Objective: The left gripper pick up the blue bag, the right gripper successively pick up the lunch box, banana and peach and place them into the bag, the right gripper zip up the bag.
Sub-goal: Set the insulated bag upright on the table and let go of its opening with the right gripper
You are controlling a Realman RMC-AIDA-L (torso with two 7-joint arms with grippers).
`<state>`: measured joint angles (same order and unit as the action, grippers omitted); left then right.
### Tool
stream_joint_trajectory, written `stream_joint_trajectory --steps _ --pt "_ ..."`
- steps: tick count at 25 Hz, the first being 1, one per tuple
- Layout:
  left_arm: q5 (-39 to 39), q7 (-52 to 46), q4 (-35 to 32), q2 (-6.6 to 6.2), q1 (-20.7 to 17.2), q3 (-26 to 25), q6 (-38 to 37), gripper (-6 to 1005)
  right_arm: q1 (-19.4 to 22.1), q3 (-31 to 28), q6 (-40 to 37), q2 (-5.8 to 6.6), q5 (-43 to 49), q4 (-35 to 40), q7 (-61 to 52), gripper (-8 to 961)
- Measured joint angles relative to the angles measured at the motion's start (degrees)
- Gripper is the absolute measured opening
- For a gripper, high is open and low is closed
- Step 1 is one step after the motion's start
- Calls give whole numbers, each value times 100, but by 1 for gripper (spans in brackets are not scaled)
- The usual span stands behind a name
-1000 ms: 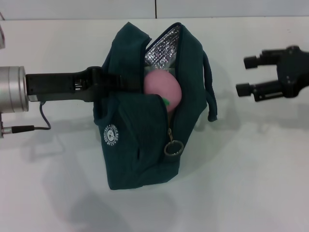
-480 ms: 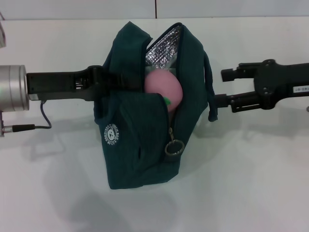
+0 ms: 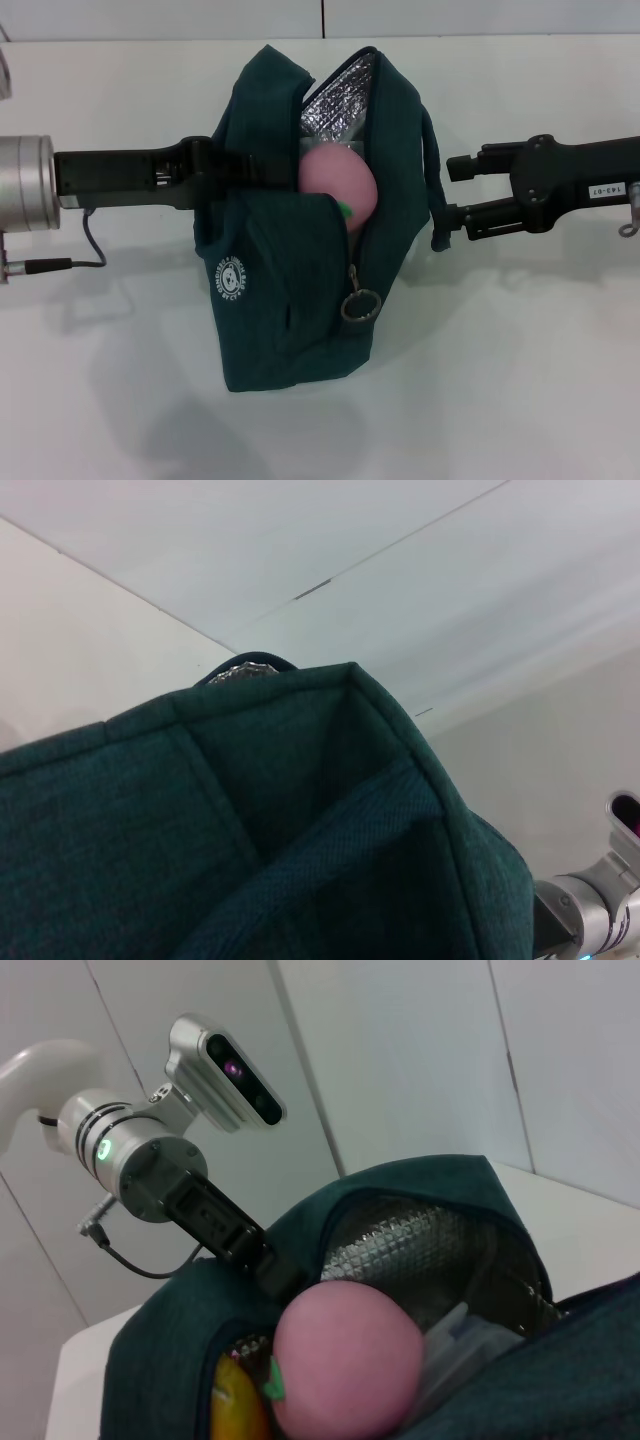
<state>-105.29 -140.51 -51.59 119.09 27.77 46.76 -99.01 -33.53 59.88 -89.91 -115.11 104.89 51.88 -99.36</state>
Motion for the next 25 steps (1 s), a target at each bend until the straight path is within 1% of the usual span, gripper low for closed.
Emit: stream_joint_trajectory --steps 6,19,25 --pt "0 2 0 8 26 0 9 36 -28 50 90 -14 49 -5 26 811" --pt "8 6 0 9 60 0 31 36 -79 439 314 -23 58 -47 118 786" --pt "10 6 0 9 53 0 32 36 -61 471 317 -30 24 -29 363 504"
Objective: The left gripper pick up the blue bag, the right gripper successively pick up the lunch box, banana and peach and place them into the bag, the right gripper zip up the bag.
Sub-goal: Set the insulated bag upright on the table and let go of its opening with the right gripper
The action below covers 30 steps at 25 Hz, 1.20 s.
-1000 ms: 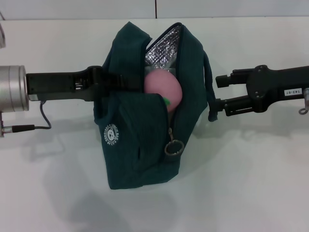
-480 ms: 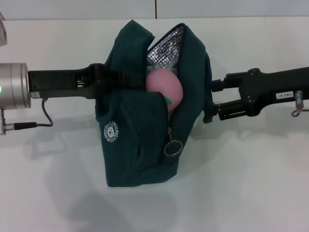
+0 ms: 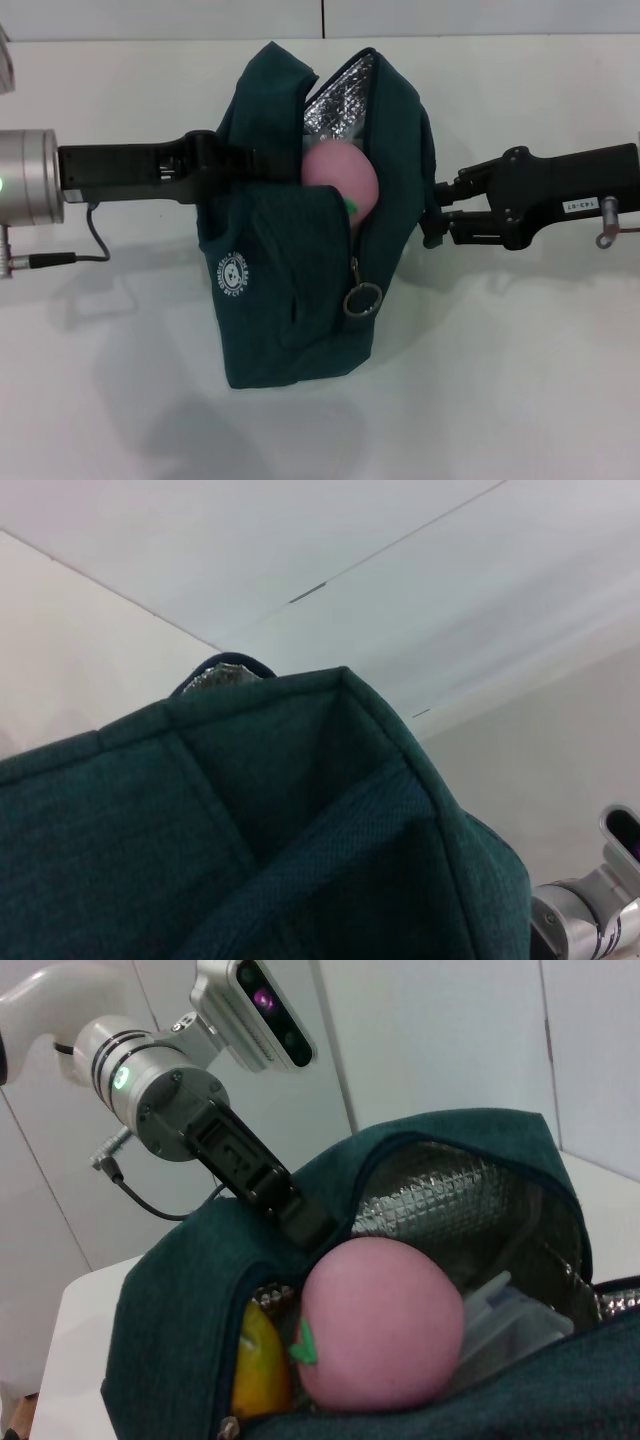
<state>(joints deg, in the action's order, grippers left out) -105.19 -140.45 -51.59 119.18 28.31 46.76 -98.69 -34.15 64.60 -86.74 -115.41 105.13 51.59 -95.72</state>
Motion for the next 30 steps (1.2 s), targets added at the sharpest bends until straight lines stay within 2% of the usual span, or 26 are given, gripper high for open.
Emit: stream_joint_trajectory --steps 4,10,13,22,30 --pt "0 0 0 0 -14 0 -1 36 19 0 -35 0 -17 28 91 309" --pt "0 0 0 0 -32 0 -8 36 35 0 -56 -11 -31 32 248 96" --pt "0 0 0 0 -37 0 -9 36 63 -14 -51 -17 -33 97 257 89" --pt "1 61 216 -41 -56 -8 10 36 933 -62 -64 0 -39 2089 80 69" --pt "-5 99 220 -45 -65 -61 16 36 1209 -397 -261 6 -136 2488 38 70"
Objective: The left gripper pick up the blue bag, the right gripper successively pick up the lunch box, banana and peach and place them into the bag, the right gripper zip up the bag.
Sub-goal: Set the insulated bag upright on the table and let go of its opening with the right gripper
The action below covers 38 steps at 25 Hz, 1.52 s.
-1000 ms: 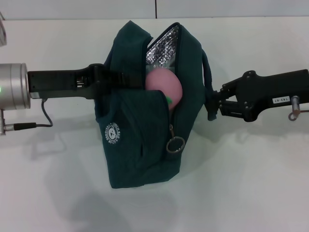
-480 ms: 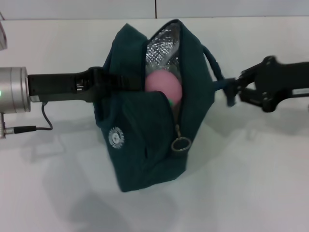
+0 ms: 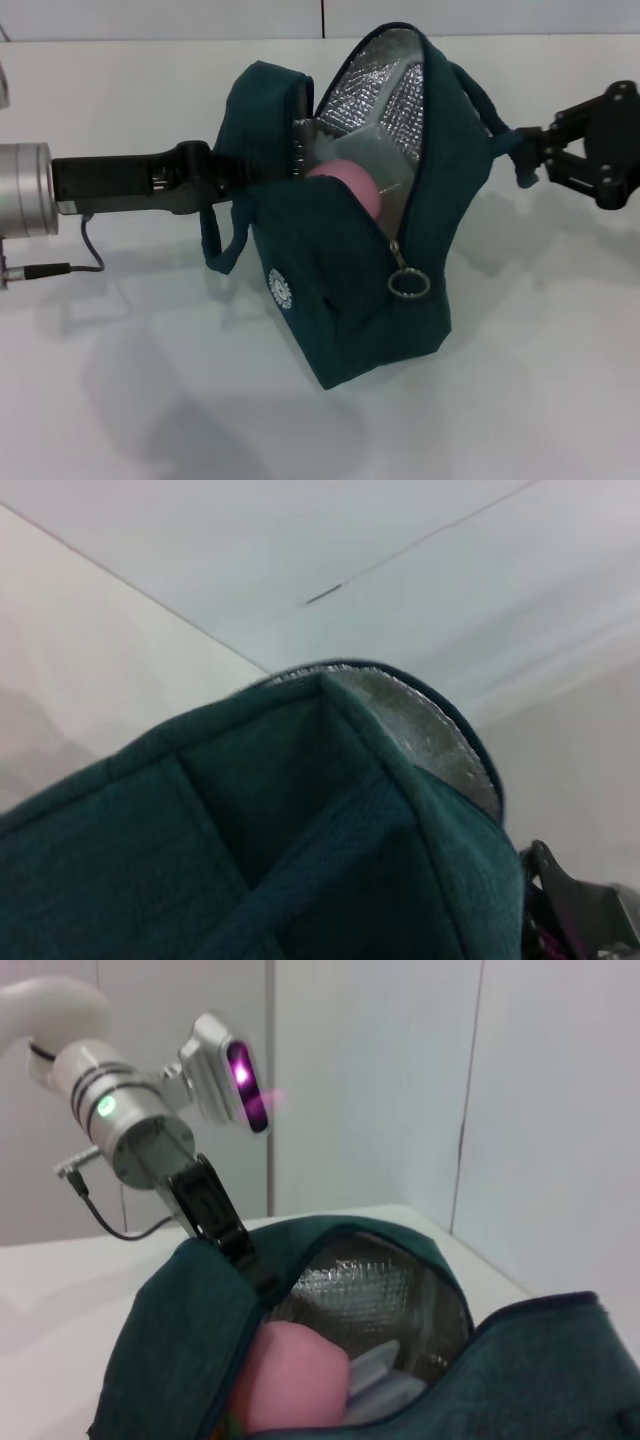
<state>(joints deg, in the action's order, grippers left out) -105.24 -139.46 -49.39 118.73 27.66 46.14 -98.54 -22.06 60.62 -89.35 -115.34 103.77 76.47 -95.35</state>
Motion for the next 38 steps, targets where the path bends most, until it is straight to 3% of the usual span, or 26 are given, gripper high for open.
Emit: stream_joint_trajectory --steps 5,10,22,32,38 --pt "-34 64 24 29 34 -51 1 36 105 -357 -418 2 -104 119 9 69" --pt "-59 208 457 45 239 16 -1 36 162 -465 -686 14 -125 73 28 69" --pt "63 375 1122 79 533 26 -38 36 -306 -153 -754 6 -92 -999 370 70" --pt "183 511 1411 74 434 22 -28 38 -267 -10 -925 107 60 -764 462 74" --pt "131 750 1672 71 404 26 41 40 -260 -84 -888 73 206 -789 520 89"
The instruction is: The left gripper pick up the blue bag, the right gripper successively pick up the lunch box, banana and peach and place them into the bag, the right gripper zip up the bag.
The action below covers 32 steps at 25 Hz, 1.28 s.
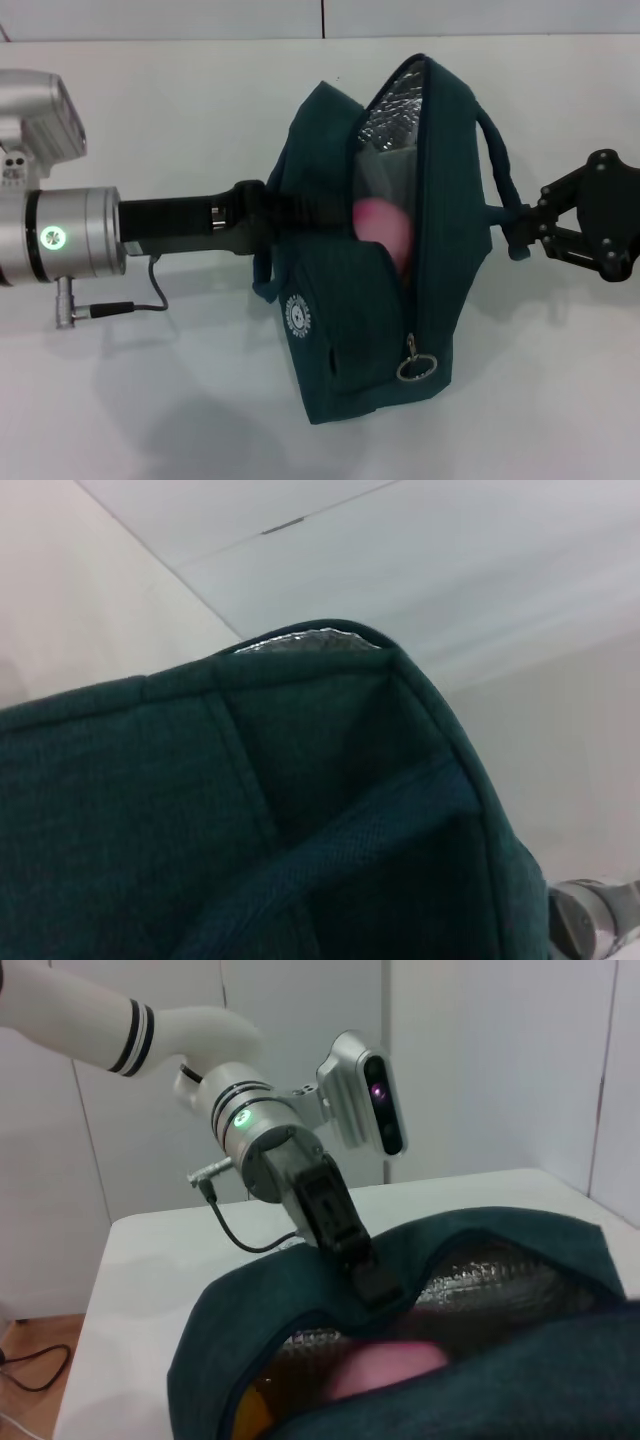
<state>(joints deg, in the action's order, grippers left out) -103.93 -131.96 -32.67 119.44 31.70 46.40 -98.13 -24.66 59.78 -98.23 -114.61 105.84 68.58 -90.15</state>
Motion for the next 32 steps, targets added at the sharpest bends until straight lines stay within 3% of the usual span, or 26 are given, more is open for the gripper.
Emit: stream_joint_trajectory --steps 8,14,22,29,32 --pt "-53 19 25 -17 -90 -2 178 44 308 -359 -52 -34 -287 -128 291 108" --pt "-57 21 30 -12 -58 4 182 46 196 -484 -74 -33 -723 -677 404 123" --pt "-59 21 33 -1 -94 3 193 50 310 -533 -99 -42 -848 -696 590 142" --pt "-57 48 75 10 -96 0 199 53 439 -686 -254 -60 -991 -708 792 495" --pt "-56 80 109 9 -94 -2 199 55 646 -914 -966 -56 -1489 -789 1263 603"
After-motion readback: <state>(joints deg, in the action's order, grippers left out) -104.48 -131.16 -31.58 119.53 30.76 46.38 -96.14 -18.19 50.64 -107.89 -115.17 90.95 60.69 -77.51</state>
